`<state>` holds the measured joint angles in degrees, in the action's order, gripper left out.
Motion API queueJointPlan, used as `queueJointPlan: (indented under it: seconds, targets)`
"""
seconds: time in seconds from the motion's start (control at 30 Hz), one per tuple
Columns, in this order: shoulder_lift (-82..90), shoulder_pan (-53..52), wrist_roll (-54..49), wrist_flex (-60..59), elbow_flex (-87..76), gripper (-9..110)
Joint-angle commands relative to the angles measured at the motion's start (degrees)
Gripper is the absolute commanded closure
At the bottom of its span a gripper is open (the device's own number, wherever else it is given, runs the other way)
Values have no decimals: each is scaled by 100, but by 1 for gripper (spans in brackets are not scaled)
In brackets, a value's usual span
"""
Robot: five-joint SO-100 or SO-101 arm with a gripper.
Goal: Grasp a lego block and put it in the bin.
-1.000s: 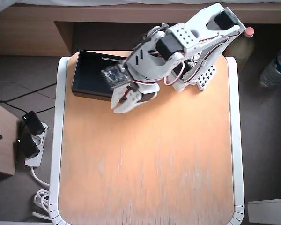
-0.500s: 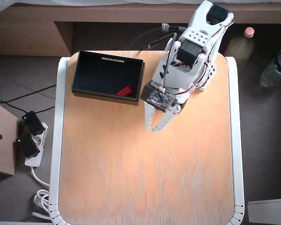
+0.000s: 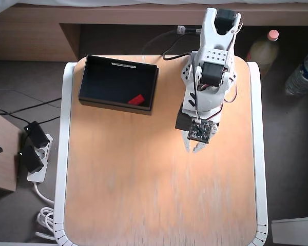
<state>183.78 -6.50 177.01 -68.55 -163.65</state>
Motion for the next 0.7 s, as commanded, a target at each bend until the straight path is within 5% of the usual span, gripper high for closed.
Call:
queueJointPlan:
  seconds: [0.0, 0.67]
  targets:
    - [510, 272, -114, 167, -149, 101]
    - [510, 457, -299, -62, -1819, 101]
